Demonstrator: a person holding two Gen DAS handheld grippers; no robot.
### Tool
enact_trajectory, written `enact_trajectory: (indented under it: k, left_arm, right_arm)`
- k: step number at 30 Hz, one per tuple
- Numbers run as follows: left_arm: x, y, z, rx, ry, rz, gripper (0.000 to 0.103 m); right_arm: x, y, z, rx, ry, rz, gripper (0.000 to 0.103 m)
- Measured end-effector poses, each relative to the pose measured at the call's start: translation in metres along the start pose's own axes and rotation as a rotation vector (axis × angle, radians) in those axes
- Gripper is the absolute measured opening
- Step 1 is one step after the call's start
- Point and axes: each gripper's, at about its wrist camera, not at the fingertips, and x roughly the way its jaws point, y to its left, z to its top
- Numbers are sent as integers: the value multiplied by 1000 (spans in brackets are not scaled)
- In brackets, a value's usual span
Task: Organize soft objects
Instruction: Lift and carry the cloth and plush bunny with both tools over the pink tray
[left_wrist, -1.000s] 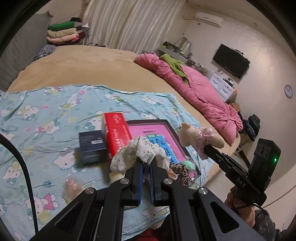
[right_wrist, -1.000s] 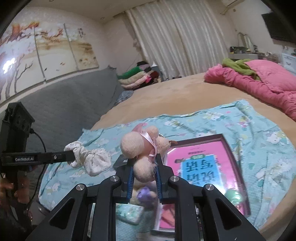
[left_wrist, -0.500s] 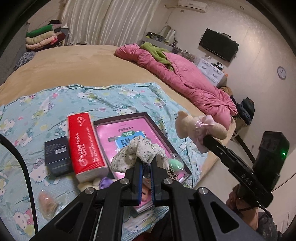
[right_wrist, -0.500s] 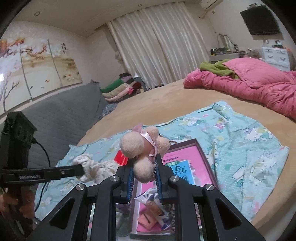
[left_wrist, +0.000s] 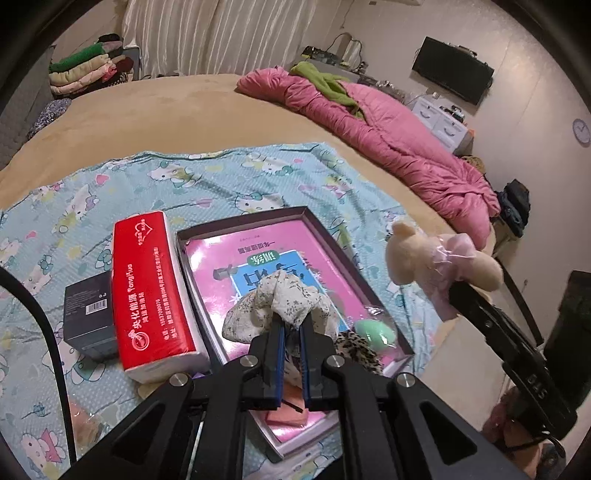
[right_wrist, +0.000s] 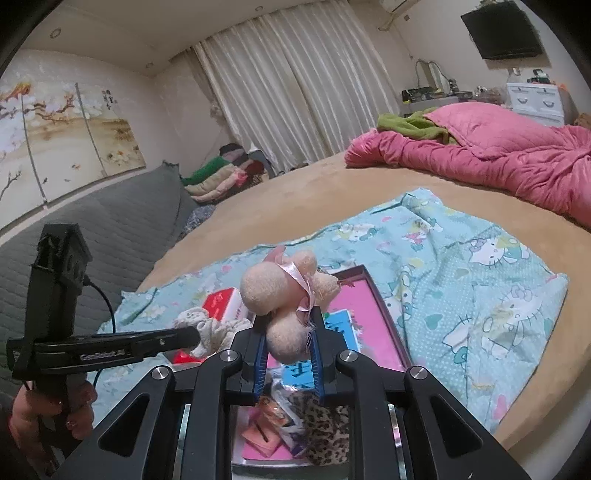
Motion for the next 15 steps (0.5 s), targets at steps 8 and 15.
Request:
enact_trajectory:
  k: [8, 15]
  left_arm:
    - [28, 7, -3, -16, 30, 15, 7]
    - [48, 8, -15, -7, 76, 31, 7]
  right_arm:
    - [10, -7, -6, 5, 17, -22, 20]
    - [25, -7, -14, -15, 56, -35, 20]
